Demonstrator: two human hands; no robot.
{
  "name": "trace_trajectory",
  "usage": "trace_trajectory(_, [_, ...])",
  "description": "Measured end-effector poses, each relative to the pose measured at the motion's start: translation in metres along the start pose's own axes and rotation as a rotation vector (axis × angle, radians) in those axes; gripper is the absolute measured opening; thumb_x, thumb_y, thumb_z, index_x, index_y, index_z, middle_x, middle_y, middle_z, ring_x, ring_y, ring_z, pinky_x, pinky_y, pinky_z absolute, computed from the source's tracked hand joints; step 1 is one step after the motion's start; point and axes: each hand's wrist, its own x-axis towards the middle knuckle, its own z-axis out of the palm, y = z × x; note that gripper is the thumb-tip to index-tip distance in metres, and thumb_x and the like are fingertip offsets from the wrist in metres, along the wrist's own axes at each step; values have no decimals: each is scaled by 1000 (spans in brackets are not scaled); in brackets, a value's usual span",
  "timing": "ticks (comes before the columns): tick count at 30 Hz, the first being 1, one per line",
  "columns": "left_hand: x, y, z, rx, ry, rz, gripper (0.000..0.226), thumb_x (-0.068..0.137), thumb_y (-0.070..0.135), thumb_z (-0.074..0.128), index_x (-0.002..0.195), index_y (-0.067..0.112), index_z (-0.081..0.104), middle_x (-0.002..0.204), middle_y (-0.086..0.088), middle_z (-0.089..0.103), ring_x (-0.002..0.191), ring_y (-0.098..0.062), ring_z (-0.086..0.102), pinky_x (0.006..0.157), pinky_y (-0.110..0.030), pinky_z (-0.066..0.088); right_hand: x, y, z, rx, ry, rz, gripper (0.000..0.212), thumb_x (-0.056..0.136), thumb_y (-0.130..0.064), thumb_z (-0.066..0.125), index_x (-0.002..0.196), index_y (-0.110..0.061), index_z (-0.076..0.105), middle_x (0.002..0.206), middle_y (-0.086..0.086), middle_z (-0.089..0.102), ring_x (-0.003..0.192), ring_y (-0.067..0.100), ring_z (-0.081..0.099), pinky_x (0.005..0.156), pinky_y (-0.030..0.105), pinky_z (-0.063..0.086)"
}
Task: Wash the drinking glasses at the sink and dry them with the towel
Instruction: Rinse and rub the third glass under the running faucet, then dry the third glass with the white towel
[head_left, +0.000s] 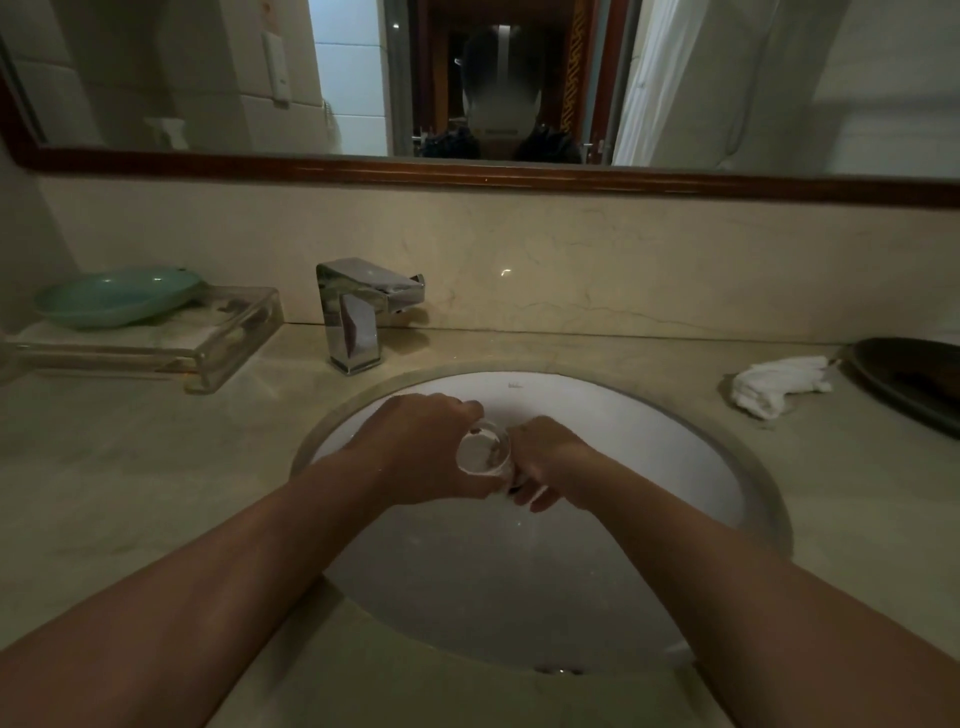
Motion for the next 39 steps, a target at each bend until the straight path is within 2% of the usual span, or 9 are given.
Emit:
trace_trajectory(7, [-6,3,6,-582,-2,-331,40,86,65,67,98,27,69,77,6,72,64,-7,69,63,-30,58,5,21,-64,-350,757,-277,24,90,-28,51,82,-17,71,77,4,69,78,31,64,66,31,48])
trace_trajectory(11, [-7,1,6,-790,-53,-474,39,92,58,65,97,20,71,78,2,77,67,-11,74,76,-42,63,8,46,-104,-593,958,-152,23,87,-37,56,96,-29,75,105,8,71,114,39,49,99,43,36])
trace_trajectory(16, [-7,5,5,-838,-64,-468,37,94,58,62,99,22,72,81,3,78,70,-15,75,80,-46,63,11,75,-122,-547,813,148,41,94,-36,48,129,-17,58,154,23,31,142,61,11,119,64,4])
trace_trajectory(21, [-7,10,5,-778,-100,-413,35,93,57,64,98,23,71,81,6,78,69,-12,75,76,-42,62,8,80,-132,-464,870,63,27,92,-23,57,117,-23,68,135,9,50,127,48,34,102,45,31])
trace_trajectory(27, [-8,10,4,-817,-117,-400,35,94,55,62,99,22,70,83,8,78,71,-13,75,71,-34,59,15,78,-128,-391,896,-131,29,71,-18,71,97,-30,68,109,2,61,113,40,55,88,35,14])
trace_trajectory(30, [-7,12,4,-862,-105,-408,33,97,51,62,101,19,71,85,4,78,71,-14,75,70,-32,58,15,69,-120,-269,928,-321,31,79,-17,67,109,-23,67,109,5,68,112,31,59,101,37,22])
trace_trajectory(32, [-5,12,4,-931,-96,-443,36,98,51,60,103,17,72,87,0,79,73,-18,76,71,-34,58,6,56,-113,-119,958,-431,37,83,-18,66,120,-14,66,116,7,69,112,26,60,108,43,35])
trace_trajectory(36, [-4,11,0,-1113,-68,-535,40,101,50,54,107,15,73,85,-8,77,74,-23,75,75,-39,56,-17,34,-95,373,889,-424,32,87,-21,64,118,-15,70,107,-2,72,94,12,66,79,16,51])
trace_trajectory(39, [-1,9,-2,-1258,-56,-627,42,102,51,53,105,14,70,79,-8,72,67,-22,70,68,-35,52,-28,26,-84,968,582,-363,21,93,-14,58,105,-10,75,95,5,77,90,20,72,77,33,62])
